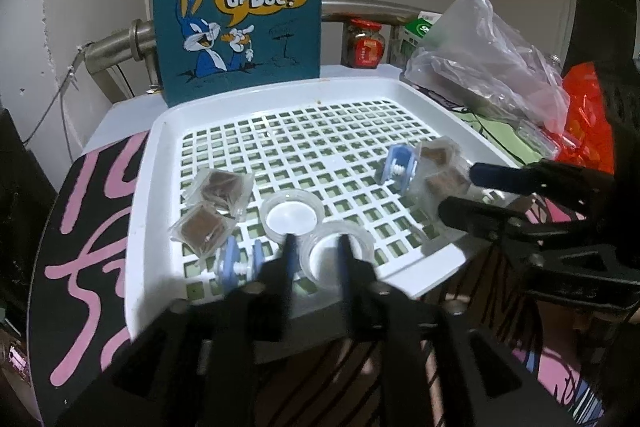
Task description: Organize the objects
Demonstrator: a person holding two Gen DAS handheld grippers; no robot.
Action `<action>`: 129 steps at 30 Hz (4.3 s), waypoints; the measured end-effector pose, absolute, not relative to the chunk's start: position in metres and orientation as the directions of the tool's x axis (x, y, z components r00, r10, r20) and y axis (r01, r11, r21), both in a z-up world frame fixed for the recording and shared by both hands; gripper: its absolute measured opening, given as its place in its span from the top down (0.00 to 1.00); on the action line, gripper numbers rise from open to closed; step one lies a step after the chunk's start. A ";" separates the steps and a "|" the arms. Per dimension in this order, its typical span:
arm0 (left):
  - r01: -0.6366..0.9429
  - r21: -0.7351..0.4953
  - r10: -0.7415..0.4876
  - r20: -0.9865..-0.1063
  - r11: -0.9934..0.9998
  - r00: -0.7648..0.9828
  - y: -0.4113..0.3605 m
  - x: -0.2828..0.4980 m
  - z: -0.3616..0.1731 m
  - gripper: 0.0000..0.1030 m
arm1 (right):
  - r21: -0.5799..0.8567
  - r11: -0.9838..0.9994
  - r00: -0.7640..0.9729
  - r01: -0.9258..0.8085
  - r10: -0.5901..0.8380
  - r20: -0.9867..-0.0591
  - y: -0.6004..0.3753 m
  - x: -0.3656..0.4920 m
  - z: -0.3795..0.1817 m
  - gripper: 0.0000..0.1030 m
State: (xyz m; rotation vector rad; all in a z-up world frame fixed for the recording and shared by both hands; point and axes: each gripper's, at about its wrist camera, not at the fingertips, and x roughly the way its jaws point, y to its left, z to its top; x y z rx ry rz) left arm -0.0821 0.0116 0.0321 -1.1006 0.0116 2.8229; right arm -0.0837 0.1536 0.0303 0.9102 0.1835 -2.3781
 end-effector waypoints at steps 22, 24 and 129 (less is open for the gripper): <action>-0.123 -0.155 0.189 -0.557 -0.980 -0.808 -0.010 -0.032 0.067 0.45 | 0.185 -0.844 -0.712 0.503 -0.526 -0.465 0.205 -0.046 0.076 0.13; -0.133 -0.148 0.194 -0.564 -0.980 -0.802 -0.007 -0.028 0.064 0.45 | 0.189 -0.836 -0.708 0.515 -0.539 -0.456 0.206 -0.038 0.077 0.12; -0.129 0.004 0.074 -0.799 -0.992 -0.597 0.029 -0.029 0.006 0.11 | 0.075 -0.848 -0.482 0.525 -0.369 -0.795 0.170 -0.031 0.000 0.05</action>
